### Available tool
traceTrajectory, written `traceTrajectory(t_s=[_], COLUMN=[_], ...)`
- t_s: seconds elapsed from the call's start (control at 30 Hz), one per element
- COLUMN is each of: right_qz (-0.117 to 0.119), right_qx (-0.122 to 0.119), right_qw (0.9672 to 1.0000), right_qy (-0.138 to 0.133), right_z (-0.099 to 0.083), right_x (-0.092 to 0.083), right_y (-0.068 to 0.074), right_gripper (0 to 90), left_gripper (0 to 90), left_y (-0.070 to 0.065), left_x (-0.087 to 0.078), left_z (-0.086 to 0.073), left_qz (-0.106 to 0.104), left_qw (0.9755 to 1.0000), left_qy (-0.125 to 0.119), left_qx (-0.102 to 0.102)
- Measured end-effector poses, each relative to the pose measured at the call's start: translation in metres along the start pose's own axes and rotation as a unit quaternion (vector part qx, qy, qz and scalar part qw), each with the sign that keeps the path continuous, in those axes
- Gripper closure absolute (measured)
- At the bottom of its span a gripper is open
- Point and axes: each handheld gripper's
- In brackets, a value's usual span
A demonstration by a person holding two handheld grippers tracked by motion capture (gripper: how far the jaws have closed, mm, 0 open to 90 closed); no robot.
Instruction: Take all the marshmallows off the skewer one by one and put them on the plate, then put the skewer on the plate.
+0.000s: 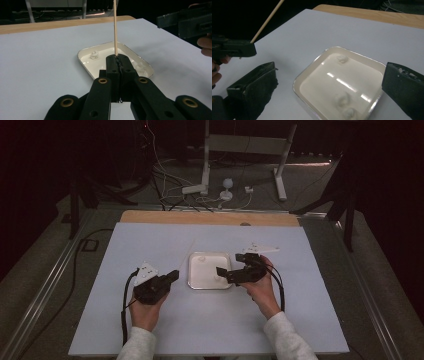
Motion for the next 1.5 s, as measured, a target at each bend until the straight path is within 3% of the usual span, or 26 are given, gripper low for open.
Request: traceTrajectory(t_s=[0.5, 0.93, 1.5], right_qz=[-0.01, -0.031, -0.048], right_qx=[0.002, 0.003, 0.011], right_qw=[0.9997, 0.9989, 0.9979], right_qy=[-0.023, -0.035, -0.042], right_z=[-0.011, -0.033, -0.047], right_x=[-0.031, -0.064, -0.084], right_y=[-0.009, -0.02, -0.027], right_gripper=[0.0, 0.0, 0.0], left_gripper=[89.5, 89.2, 88.7], left_y=[-0.009, -0.018, -0.023], left_x=[0.031, 0.065, 0.093], left_z=[0.001, -0.005, -0.026], left_qz=[0.003, 0.019, 0.046], left_qw=[0.9998, 0.9989, 0.9945], left_qy=[0.014, 0.039, 0.09], left_qx=[-0.014, -0.017, -0.028])
Point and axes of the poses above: each handheld gripper's, and its own axes: x roughly forward along the jaws, z roughly out of its top, y roughly to its left, and after that the axes turned 3 degrees about -y, right-handed
